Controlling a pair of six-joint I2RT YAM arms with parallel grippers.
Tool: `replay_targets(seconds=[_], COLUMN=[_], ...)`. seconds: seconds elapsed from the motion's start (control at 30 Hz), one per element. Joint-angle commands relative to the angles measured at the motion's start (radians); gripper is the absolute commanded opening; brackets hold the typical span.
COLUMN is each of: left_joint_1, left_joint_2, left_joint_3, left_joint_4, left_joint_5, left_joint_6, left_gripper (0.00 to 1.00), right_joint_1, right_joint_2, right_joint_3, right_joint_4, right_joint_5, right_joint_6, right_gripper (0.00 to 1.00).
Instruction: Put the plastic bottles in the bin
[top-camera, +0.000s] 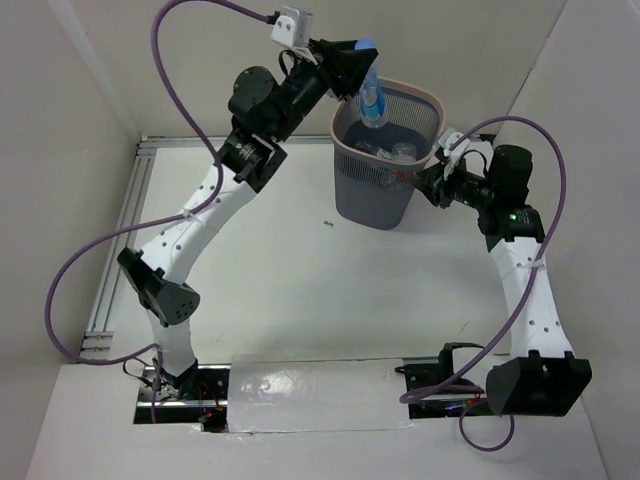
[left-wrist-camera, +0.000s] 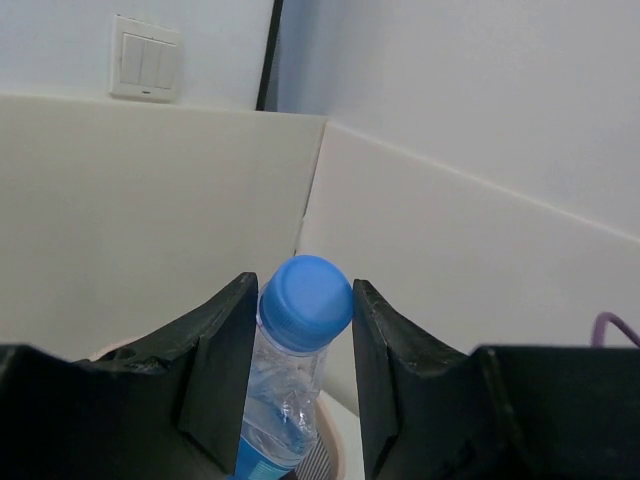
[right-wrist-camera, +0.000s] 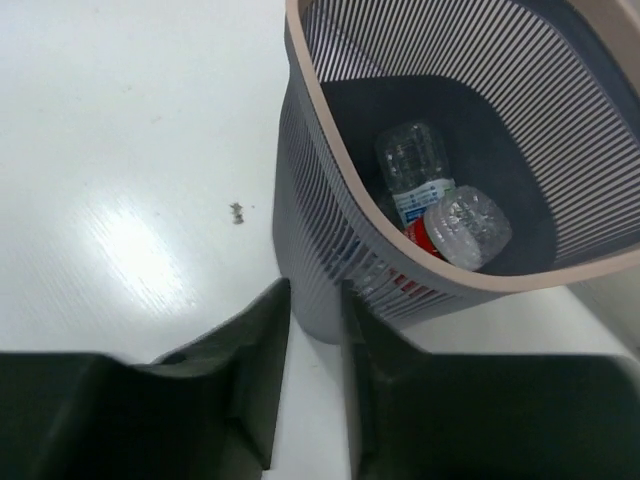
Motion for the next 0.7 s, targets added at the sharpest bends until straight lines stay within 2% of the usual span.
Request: replay_targets(seconds=[0.0, 0.03, 0.07, 0.1, 0.17, 0.2, 0.23, 0.3, 0.47, 0.57, 0.6, 0.67], left_joint_1=[-0.005, -0.005, -0.014, -0.014, -0.014, -0.014, -0.014, -0.005, -0.005, -0.005, -0.005, -0.005], left_joint_2=[0.063, 0.081, 0.104, 0.156, 0.204, 0.221, 0.245, 0.246, 0.185, 0.041, -0.075, -0.208], left_joint_3=[-0.013, -0.013, 0.006, 0.027, 0.07, 0.093, 0.104, 0.104, 0.092, -0.015, -0.127, -0.265], left_joint_4=[0.207, 0.224, 0.197, 0.174, 0.105, 0.092, 0.076, 0.066, 0.048, 0.034, 0.034, 0.019], left_joint_5=[0.001, -0.01, -0.054, -0.065, -0.066, -0.066, -0.066, -0.066, -0.055, -0.018, 0.003, 0.013], left_joint_6=[-0.054, -0.045, -0.03, -0.016, -0.016, -0.016, -0.016, -0.025, 0.001, 0.033, 0.044, 0.056], left_gripper=[0.0, 0.04, 0.11, 0.26, 0.43, 0.61, 0.91, 1.0, 1.0, 1.0, 1.0, 1.0], right_joint_1=[-0.01, -0.01, -0.02, -0.02, -0.02, -0.03, -0.03, -0.04, -0.04, -0.04, -0.04, -0.04], right_joint_2=[-0.072, -0.072, -0.087, -0.104, -0.113, -0.142, -0.156, -0.188, -0.207, -0.195, -0.186, -0.195], right_joint_3=[-0.021, -0.021, -0.021, -0.021, -0.021, -0.035, -0.052, -0.07, -0.099, -0.089, -0.089, -0.089], right_joint_4=[-0.037, -0.037, -0.051, -0.062, -0.101, -0.111, -0.111, -0.111, -0.131, -0.158, -0.17, -0.18], right_joint_5=[0.012, 0.012, 0.012, 0.012, 0.012, 0.012, 0.012, 0.021, 0.153, 0.25, 0.27, 0.352], right_joint_6=[-0.017, -0.017, -0.017, -0.017, -0.026, -0.026, -0.026, 0.008, 0.138, 0.226, 0.252, 0.299], right_gripper=[0.38, 0.7, 0.79, 0.87, 0.95, 0.99, 0.99, 1.0, 1.0, 1.0, 1.0, 1.0])
